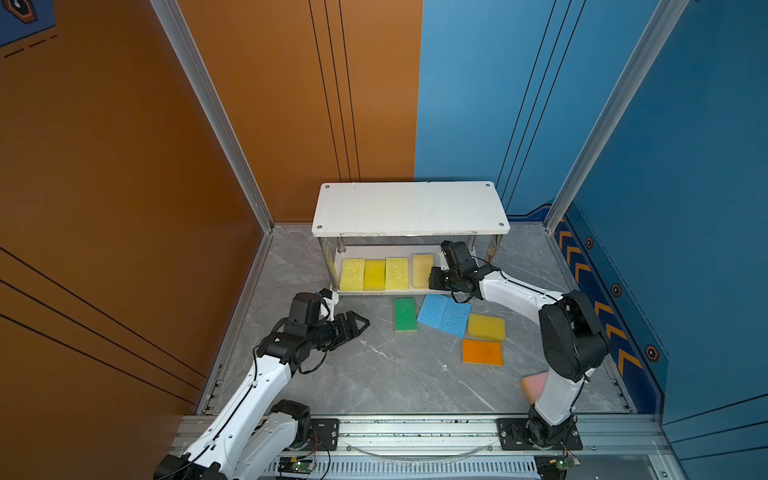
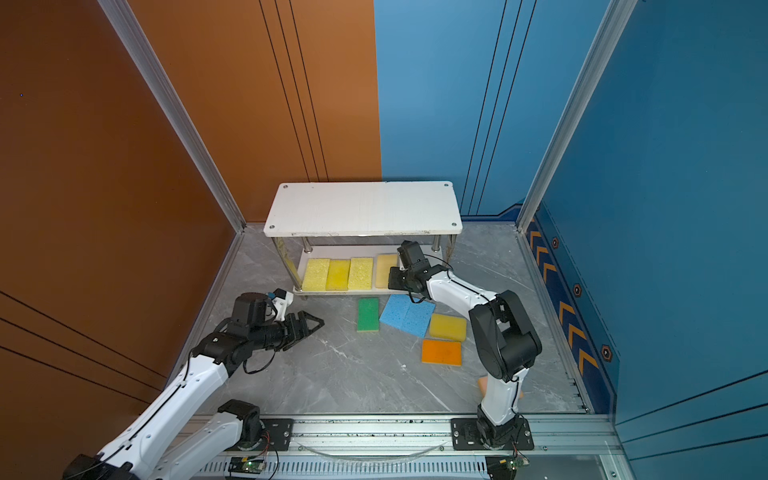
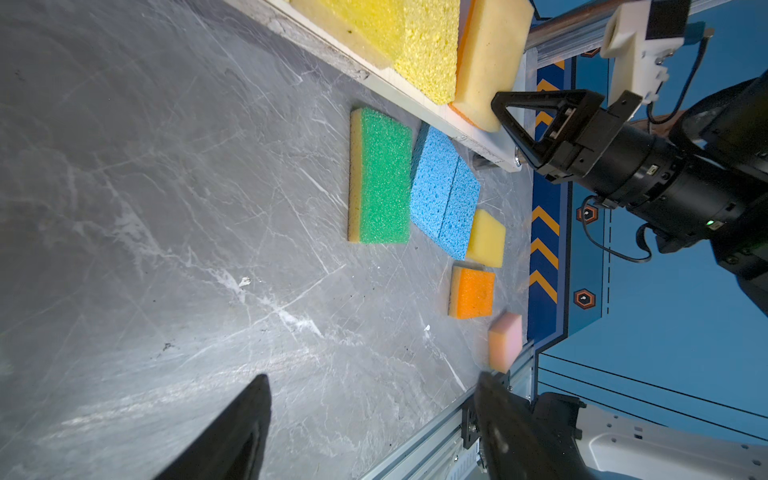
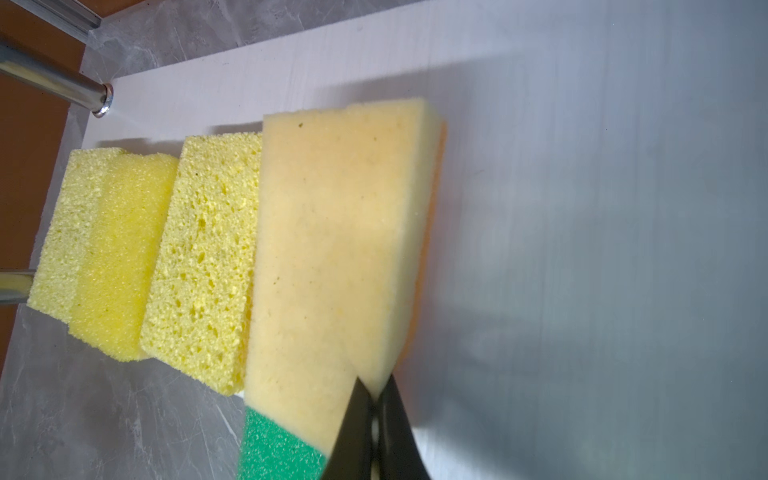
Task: Place and organize the cleaning sponges onto the shelf
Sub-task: 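Lower the beige sponge onto the tier and open the right gripper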
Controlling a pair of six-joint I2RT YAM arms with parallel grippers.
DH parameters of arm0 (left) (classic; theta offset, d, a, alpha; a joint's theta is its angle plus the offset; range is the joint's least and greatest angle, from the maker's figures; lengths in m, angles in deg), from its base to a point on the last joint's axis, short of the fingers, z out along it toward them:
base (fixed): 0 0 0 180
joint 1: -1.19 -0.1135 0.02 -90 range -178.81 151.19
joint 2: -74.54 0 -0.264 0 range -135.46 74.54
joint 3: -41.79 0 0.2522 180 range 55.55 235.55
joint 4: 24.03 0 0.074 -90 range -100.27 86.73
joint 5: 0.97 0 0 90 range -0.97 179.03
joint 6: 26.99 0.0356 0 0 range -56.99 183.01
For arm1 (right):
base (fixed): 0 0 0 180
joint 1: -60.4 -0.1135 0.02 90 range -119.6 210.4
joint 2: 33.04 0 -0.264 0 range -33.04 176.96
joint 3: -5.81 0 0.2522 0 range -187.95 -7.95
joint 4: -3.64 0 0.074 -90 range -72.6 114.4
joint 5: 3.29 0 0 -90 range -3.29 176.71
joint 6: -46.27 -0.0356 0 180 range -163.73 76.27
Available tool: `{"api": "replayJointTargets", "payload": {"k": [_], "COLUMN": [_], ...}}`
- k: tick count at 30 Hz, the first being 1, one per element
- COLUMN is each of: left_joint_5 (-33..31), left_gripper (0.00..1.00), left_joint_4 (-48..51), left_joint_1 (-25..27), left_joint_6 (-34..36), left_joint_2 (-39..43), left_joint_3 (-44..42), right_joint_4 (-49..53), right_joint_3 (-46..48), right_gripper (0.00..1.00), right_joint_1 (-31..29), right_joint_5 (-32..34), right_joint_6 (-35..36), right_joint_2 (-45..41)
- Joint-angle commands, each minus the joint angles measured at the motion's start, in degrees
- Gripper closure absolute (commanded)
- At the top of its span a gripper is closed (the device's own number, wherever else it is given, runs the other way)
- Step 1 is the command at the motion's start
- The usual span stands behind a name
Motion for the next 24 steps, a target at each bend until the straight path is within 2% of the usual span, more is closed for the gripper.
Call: {"api": "replayJointTargets", "payload": {"k": [1,3,6,9,24], "left_joint_5": [1.47,1.56,1.66,1.64,-1.19], "left_gripper": [0.22,0.22,0.22,0.22,0.22], "left_joint_4": [0.99,1.0,1.05,0.98,0.2], "left_joint_1": [-0.49,-0.64,-0.58,-0.56,3.55], "left_joint_6": [1.64,1.71,1.73,1.81,1.64], "left_joint_2": [0.05,-0.1,-0.43,-0.61,-2.94], "left_joint_3": [-0.99,-0.99,-1.03,-0.96,-0.95], "right_joint_4": [-0.37,-0.38,-0.2,-0.2,-3.71], "right_joint_3": [-1.34,-1.29,-1.22,-1.1,-4.88], "right_gripper": [0.87,0.79,0.57,0.48,0.42], "right_joint_1": [0.32,0.43,0.59,0.77,0.87], "right_joint_5": [-1.77,-1.78,-1.47,-1.31,-2.75], "right_joint_6": [-0.36,-0.47,-0.6,-0.49,-1.47], "right_joint_2": [0.76,0.82,0.71,0.38,5.13]}}
